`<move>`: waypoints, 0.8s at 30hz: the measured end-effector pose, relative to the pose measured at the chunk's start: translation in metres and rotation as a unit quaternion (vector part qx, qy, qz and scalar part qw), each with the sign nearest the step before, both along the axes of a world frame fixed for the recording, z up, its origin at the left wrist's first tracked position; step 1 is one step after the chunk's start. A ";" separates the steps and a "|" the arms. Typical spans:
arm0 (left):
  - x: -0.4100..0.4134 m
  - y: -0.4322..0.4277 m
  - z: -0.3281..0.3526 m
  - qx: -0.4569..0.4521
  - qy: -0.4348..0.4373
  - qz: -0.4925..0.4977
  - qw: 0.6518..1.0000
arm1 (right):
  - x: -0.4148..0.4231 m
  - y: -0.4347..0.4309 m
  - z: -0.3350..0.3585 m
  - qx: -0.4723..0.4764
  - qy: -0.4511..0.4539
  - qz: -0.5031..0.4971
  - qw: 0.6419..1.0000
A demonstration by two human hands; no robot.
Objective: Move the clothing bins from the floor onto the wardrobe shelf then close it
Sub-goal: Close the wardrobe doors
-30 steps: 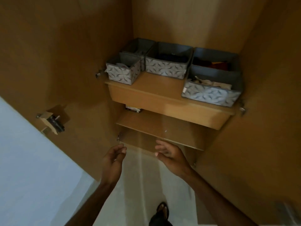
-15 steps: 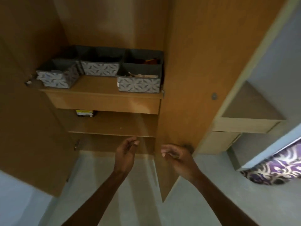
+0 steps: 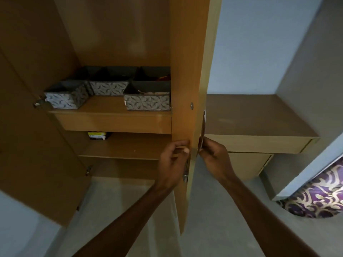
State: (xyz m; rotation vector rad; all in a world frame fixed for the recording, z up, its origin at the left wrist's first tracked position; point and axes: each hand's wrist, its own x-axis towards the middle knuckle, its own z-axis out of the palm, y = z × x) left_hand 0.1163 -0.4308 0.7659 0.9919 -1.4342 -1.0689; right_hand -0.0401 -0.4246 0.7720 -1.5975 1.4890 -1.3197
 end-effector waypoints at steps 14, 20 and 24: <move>0.129 -0.014 0.002 -0.049 0.041 0.140 0.988 | 0.119 -0.048 0.005 0.008 0.012 0.171 0.985; 0.202 -0.060 0.007 -0.035 0.047 0.178 0.982 | 0.209 -0.104 -0.003 0.028 0.018 0.242 0.970; 0.247 -0.114 0.013 0.044 0.053 0.195 0.978 | 0.260 -0.147 0.004 0.038 0.010 0.256 0.966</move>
